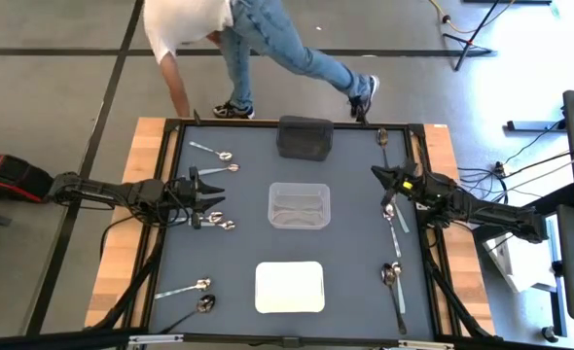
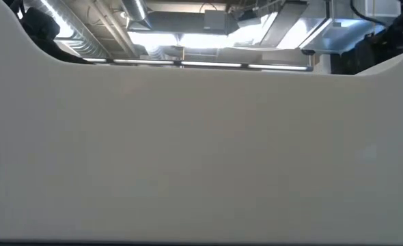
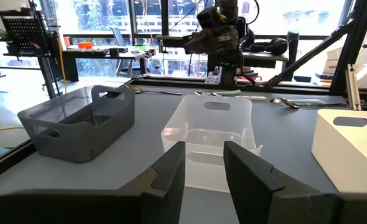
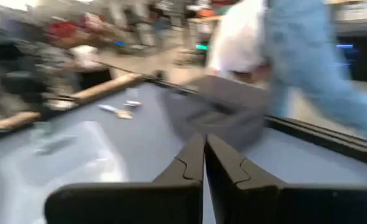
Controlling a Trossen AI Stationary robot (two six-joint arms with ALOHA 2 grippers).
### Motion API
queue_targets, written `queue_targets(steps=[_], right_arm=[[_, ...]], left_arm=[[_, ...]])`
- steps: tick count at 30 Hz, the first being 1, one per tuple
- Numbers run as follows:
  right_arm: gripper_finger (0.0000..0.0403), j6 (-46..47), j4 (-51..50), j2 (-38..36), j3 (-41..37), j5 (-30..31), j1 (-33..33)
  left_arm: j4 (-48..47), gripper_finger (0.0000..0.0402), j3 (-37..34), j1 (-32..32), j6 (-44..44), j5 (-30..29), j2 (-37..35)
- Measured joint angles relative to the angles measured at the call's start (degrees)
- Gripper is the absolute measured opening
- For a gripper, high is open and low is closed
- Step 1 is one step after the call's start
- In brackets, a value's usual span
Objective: Sort silverware by color (type)
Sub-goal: Put the top black spoon into the black bin
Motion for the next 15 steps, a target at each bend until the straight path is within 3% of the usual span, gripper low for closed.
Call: queue_targets(steps=[10,15], right_arm=[[0.0007,-3.37,-12.31,18.85,14.48,19.73,-0.84],[0.0007,-3.26,-16.85,28.59,19.97,17.29,-7.78]], left_arm=[[1.43,0.0105,0.00,0.02,-1.81,0.00,0.02],[4.23,0.0105,0.00,0.00,-1.83,1.78,0.02]])
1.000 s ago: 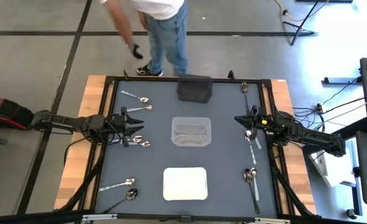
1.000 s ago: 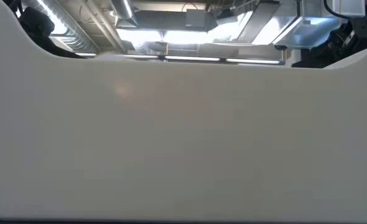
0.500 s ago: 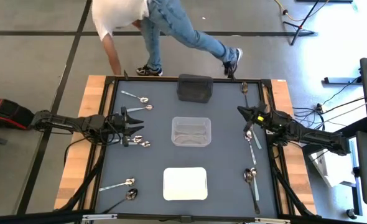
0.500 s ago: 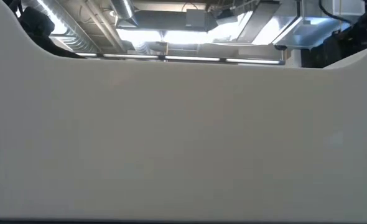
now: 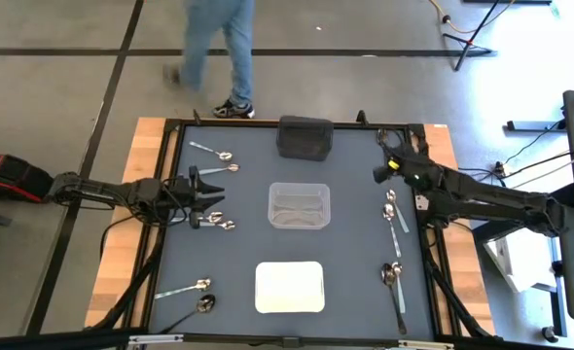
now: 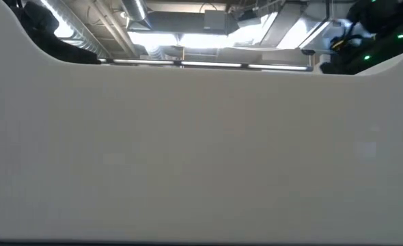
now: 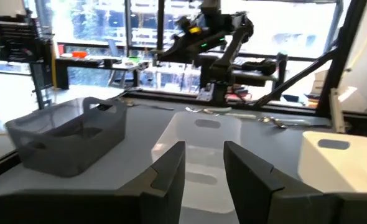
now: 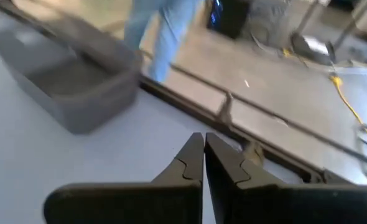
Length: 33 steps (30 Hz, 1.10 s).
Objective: Sort silverware by color (type)
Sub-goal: Put the top black spoon into the black bin
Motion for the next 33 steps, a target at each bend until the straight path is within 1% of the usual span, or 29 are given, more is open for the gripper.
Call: queue_targets(steps=[5,10,12,15,16,20,23,25,27,33], right_arm=[[0.0007,0.09,-2.63,9.15,3.42,-8.92,-11.65],[0.0010,0.10,-2.44,18.11,4.92,-20.13,-22.90],[0.0019,0.07,-2.37,21.76,5.45,-22.48,-26.20],[0.0048,-0.26,-2.45,27.41,6.55,-23.13,-30.45],[0.0061,-0.66,-2.82,28.97,7.24,-23.18,-31.30],[0.0115,-1.09,-4.35,34.26,10.38,-24.18,-31.08],[0.0141,-0.12,-6.64,38.07,12.16,-24.12,-31.24],[0.0149,0.13,-6.38,40.77,13.45,-22.93,-31.25],[0.0151,1.18,-9.73,43.54,15.32,-21.73,-31.13],[0.0151,1.68,-15.38,51.24,21.77,-21.46,-31.89]], left_arm=[[1.78,0.0105,0.00,0.00,-1.27,0.12,-0.02],[2.47,0.0105,0.00,0.01,-1.46,-0.47,-0.01],[2.47,0.0105,0.00,0.01,-1.46,-0.51,0.00],[2.48,0.0105,0.00,0.02,-1.46,-0.80,-0.02],[2.50,0.0105,0.00,0.00,-1.46,-0.96,-0.02],[2.70,0.0105,0.00,0.02,-1.46,-1.55,-0.01],[2.76,0.0105,0.00,0.02,-1.46,-1.72,-0.02],[2.76,0.0105,0.00,0.02,-1.46,-1.78,0.00],[2.76,0.0105,0.00,0.02,-1.46,-1.89,-0.02],[2.75,0.0105,0.00,0.08,-2.99,-2.00,0.00]])
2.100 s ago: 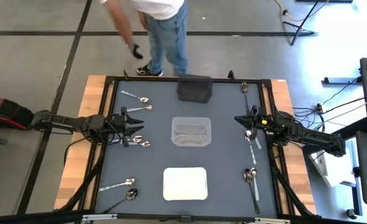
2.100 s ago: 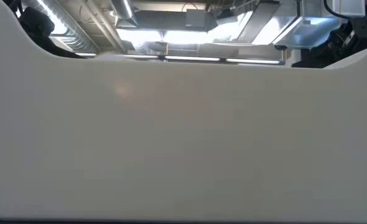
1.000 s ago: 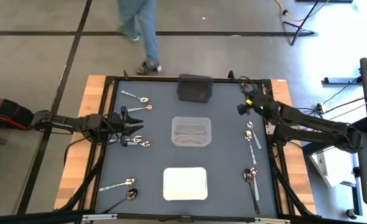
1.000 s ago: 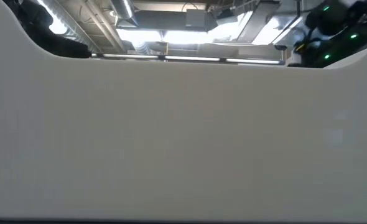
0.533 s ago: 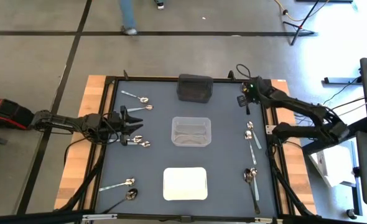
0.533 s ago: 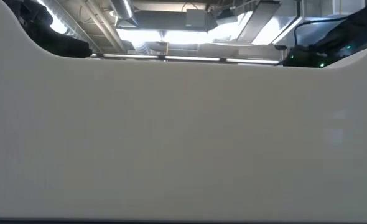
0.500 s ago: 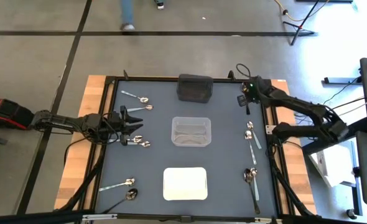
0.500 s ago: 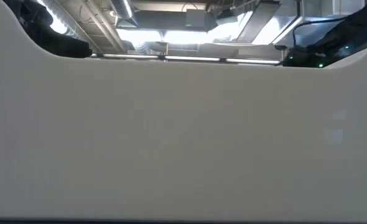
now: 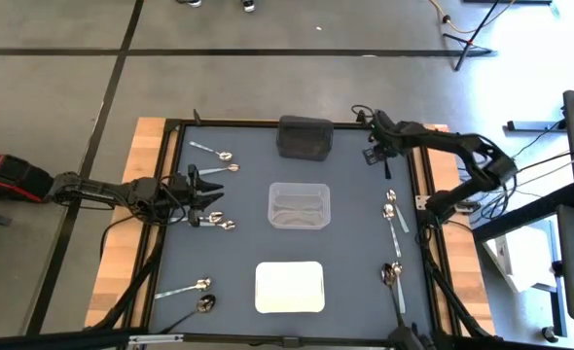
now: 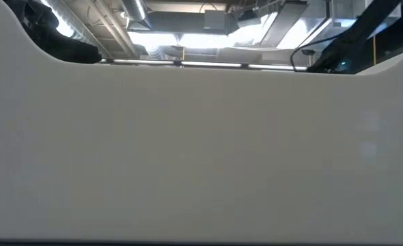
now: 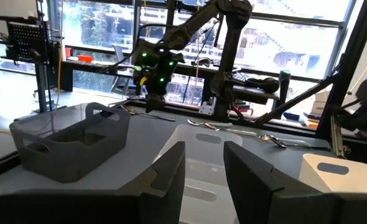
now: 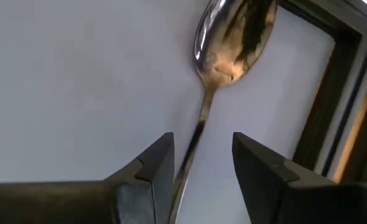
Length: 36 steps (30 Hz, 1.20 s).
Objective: Sort silverware by color (type)
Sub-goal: Put the top black spoon into the black bin
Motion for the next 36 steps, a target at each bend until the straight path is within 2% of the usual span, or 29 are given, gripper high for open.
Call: queue_targets(steps=[8,14,21,27,33,36], right_arm=[[0.0152,1.76,-9.90,9.78,7.88,0.53,-0.68],[0.0147,-0.71,-11.80,13.41,10.93,-3.66,-0.74],[0.0082,-3.43,-10.51,14.28,11.55,-9.77,-2.43],[0.0012,-5.90,-9.86,14.18,11.55,-10.73,-3.41],[0.0012,-7.51,-9.82,13.64,11.81,-10.28,-3.30],[0.0004,-8.41,-6.74,12.17,11.70,-9.49,-3.30]], left_arm=[[-0.06,0.0105,0.00,0.01,0.00,0.00,-0.02],[-0.12,0.0105,0.00,0.01,0.00,0.00,0.00],[-0.32,0.0105,0.00,0.01,0.02,0.02,-0.01],[-0.56,0.0105,0.00,0.01,0.02,0.02,-0.02],[-0.73,0.0105,0.00,0.01,0.04,0.02,-0.01],[-0.73,0.0105,0.00,0.01,0.00,0.01,-0.01]])
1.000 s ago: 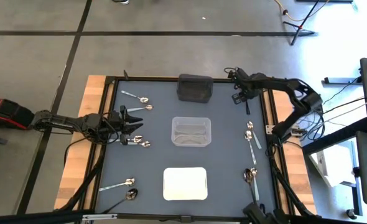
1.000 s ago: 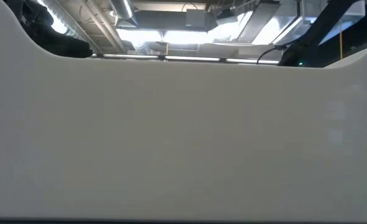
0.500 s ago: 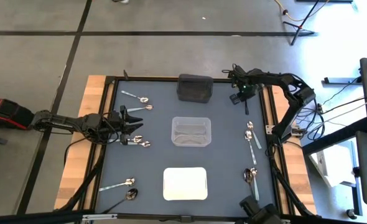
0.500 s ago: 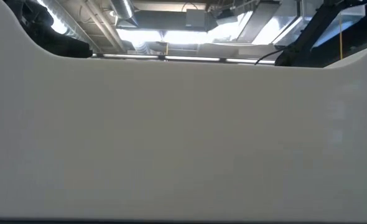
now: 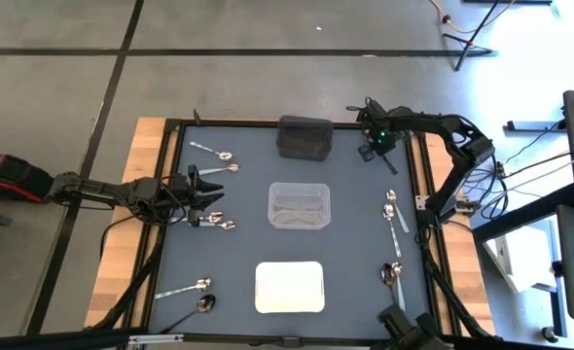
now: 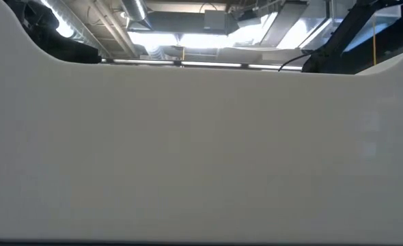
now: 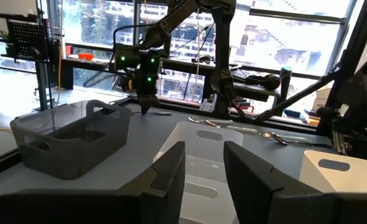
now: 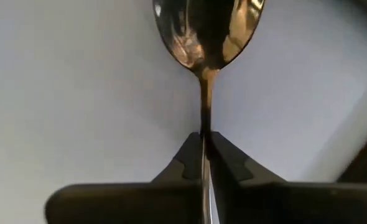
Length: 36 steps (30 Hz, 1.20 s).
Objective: Sort silverware by color (type)
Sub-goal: Put the top black spoon into the black bin
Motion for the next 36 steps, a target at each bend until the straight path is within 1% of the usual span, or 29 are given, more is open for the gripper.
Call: queue_targets(steps=[3,5,12,17,24,27,31,36], right_arm=[[0.0004,-0.67,0.89,-3.00,0.08,0.76,0.00],[0.0003,-0.86,2.29,-4.90,0.08,0.24,0.04],[0.0001,-3.63,9.21,-12.34,0.08,-0.08,3.72],[0.0001,-5.22,16.26,-15.92,0.08,-3.93,6.69],[0.0001,-5.89,26.60,-16.73,0.11,-11.11,11.41],[0.0001,-8.14,29.80,-16.73,0.11,-12.52,14.32],[0.0001,-8.79,34.35,-16.73,0.11,-14.67,17.26],[0.0000,-10.73,37.75,-16.73,0.11,-16.91,20.89]], left_arm=[[0.07,0.0105,0.00,0.00,0.00,-0.01,-0.01],[0.11,0.0105,0.00,0.00,0.02,-0.42,-0.01],[0.29,0.0105,0.00,0.00,0.01,-1.54,0.00],[0.80,0.0105,0.00,0.00,0.02,-1.82,-0.01],[1.25,0.0105,0.00,0.00,-1.46,-1.89,-0.01],[1.59,0.0105,0.00,0.00,-1.46,-2.00,0.00],[1.64,0.0105,0.00,0.00,-1.46,-2.49,0.00],[1.76,0.0105,0.00,0.00,-1.45,-2.24,0.00]])
